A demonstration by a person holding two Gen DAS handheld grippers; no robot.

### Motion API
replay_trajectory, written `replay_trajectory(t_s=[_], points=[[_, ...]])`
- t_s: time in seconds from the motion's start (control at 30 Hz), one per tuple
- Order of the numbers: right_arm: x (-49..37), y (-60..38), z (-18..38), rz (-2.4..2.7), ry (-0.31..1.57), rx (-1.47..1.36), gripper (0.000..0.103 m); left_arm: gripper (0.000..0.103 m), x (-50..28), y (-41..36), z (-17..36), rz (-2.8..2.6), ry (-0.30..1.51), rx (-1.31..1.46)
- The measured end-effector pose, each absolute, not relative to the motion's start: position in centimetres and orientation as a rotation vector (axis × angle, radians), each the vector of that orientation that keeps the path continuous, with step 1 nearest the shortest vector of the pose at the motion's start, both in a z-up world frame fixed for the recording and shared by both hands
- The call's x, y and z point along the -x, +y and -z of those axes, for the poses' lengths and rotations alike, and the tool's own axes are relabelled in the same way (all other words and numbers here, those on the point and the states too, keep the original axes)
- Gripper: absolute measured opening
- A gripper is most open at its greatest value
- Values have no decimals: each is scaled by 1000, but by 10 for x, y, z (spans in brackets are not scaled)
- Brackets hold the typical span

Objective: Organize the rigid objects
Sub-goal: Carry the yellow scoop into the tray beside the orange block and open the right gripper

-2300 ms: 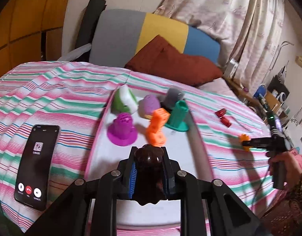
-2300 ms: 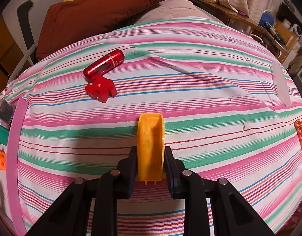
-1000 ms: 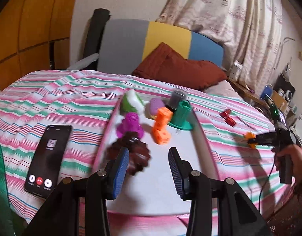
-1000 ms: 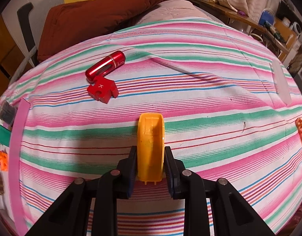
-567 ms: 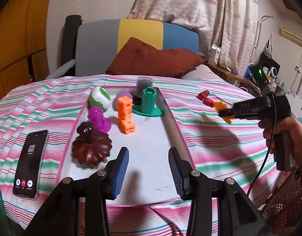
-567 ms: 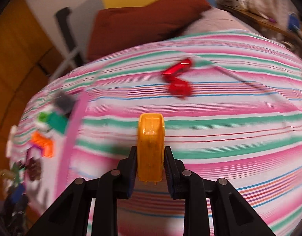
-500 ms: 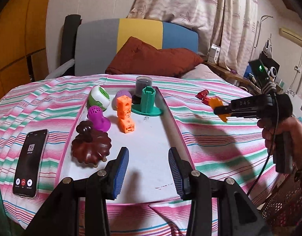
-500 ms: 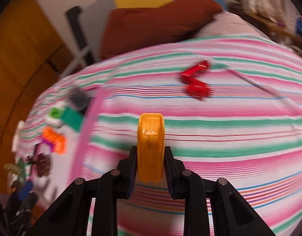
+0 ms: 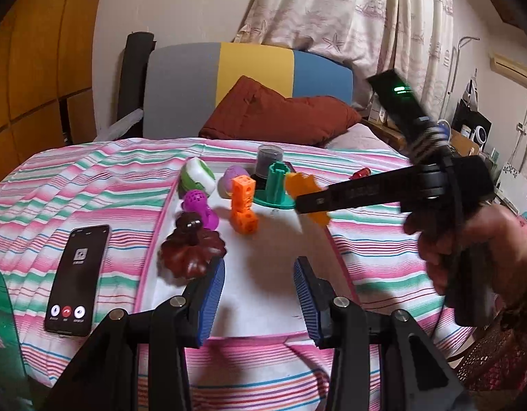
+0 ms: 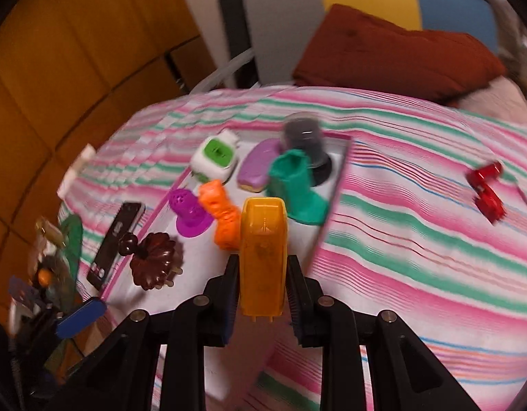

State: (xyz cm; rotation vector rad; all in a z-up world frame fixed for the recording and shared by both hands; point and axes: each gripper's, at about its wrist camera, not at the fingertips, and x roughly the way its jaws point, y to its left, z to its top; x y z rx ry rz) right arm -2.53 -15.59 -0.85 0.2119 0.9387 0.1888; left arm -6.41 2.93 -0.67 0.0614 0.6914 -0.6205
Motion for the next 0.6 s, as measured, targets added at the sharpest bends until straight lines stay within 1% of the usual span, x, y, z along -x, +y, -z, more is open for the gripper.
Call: replay_trajectory(t_s=[0.2, 0.4, 0.43, 0.47, 0.5, 0.53, 0.57, 0.6], points=[[-1, -137, 28, -177, 1005, -121, 26, 42, 64, 51, 8, 593, 699, -35], [-10, -138, 34, -140, 1039, -77, 27, 42, 60, 62, 10, 577, 715, 0], [-10, -139, 33, -134, 1037, -82, 32, 42, 59, 62, 10, 577, 719, 5], [-8, -141, 31, -136, 1034, -92, 41, 42, 58, 62, 11, 581, 722, 7], [-4, -143, 28, -138, 1025, -107, 45, 42, 59, 62, 11, 583, 723, 6], [0, -145, 25, -139, 1013, -118, 53, 42, 59, 61, 11, 585, 722, 5], [4, -147, 22, -142, 1001, -125, 55, 42, 60, 61, 11, 586, 721, 5], [11, -150, 18, -145, 987, -130, 56, 42, 60, 60, 11, 591, 721, 4]])
